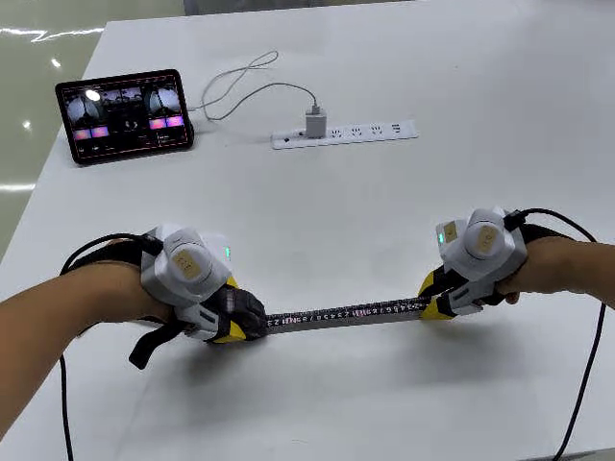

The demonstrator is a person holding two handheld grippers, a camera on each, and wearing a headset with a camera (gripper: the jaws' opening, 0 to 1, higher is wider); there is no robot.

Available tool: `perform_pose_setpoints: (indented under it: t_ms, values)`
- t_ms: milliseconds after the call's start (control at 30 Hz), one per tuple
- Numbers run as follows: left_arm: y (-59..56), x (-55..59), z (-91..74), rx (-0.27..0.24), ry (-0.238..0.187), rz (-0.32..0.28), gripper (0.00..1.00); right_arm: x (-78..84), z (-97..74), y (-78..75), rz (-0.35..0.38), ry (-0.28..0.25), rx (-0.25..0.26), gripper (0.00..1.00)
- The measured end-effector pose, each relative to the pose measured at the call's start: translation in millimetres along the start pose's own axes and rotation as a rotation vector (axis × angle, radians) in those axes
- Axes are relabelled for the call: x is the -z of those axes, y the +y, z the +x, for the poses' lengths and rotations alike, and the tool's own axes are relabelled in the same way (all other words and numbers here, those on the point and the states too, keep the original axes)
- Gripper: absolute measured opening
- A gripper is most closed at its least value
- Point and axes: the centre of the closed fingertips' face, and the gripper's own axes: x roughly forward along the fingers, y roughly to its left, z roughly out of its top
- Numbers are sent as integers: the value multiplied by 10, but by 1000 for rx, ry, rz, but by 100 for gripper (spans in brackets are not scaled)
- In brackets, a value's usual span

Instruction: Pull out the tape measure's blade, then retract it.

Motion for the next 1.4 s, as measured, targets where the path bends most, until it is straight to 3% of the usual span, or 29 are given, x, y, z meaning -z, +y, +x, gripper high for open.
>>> perform_pose_setpoints:
  t_ms: [200,300,400,500,667,833,1033,1400]
  values:
    - [-5,-8,-13,6,3,-7,34,-16,6,17,1,16,-5,13]
    - [19,-30,-52,2,-14,-29,37,-17,4,31,-16,23,-10,14]
    - [22,-53,-116,7,-27,-56,39,-45,4,40,-28,18,-7,25]
    - [58,-39,-156,1,-39,-80,46,-49,-2,41,-8,10,-7,24]
    - [65,-33,-233,-7,-51,-103,50,-81,-38,50,22,9,4,33]
    - [77,-18,-292,-14,-64,-131,53,-150,-86,61,33,-5,13,39]
    - [91,-73,-383,-33,-111,-192,61,-205,-153,19,42,-28,36,46]
    - [167,-18,-462,-79,-159,-309,73,-238,-291,-28,138,-86,90,57]
